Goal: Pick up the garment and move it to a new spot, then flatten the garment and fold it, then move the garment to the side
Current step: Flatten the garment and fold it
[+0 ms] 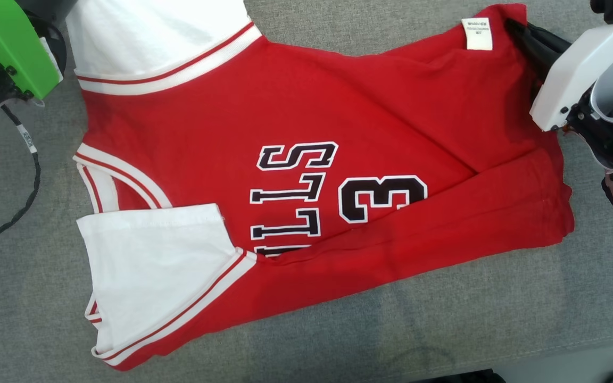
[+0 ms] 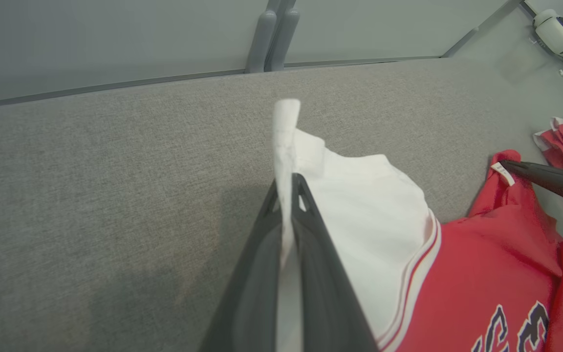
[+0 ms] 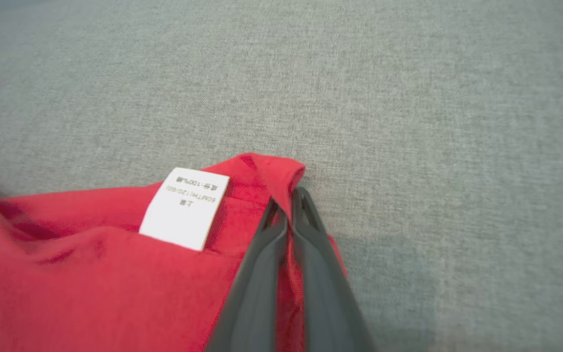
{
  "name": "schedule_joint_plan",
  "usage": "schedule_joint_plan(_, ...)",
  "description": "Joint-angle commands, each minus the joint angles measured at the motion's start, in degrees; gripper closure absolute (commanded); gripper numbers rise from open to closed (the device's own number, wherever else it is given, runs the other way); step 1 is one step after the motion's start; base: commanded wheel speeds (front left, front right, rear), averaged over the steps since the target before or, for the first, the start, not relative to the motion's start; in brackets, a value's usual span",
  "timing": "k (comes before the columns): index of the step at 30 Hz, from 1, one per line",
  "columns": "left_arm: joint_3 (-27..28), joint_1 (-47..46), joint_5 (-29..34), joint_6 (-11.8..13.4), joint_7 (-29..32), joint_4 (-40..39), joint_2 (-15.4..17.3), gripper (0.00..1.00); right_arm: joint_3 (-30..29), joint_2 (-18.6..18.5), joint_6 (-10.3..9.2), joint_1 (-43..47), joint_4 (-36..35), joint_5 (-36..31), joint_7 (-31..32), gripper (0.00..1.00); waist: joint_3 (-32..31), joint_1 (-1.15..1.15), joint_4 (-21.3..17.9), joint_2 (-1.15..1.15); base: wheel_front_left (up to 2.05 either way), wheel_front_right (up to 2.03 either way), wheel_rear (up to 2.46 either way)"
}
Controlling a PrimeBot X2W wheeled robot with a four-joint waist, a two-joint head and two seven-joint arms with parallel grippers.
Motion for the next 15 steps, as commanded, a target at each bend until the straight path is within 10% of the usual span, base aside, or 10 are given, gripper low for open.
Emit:
schedule_joint_plan(1, -0.29, 1.0, -1.16, -0.17, -0.63, -0.46, 0.63, 1.0, -1.0, -0.18, -0.24, 1.31, 0.65, -1.09, -0.15, 1.0, -1.07, 0.0, 0.76, 0.0, 0.0, 0.0, 0.0)
schedule_joint_plan(15, -1.89, 3.89, -4.63, -0.18, -7.0, -6.82, 2.32, 1.0, -7.64, 4.78, -0.17, 6.24, -3.51, -4.04, -1.24, 1.0, -4.17, 0.0, 1.84, 0.0, 0.0, 0.0, 0.0)
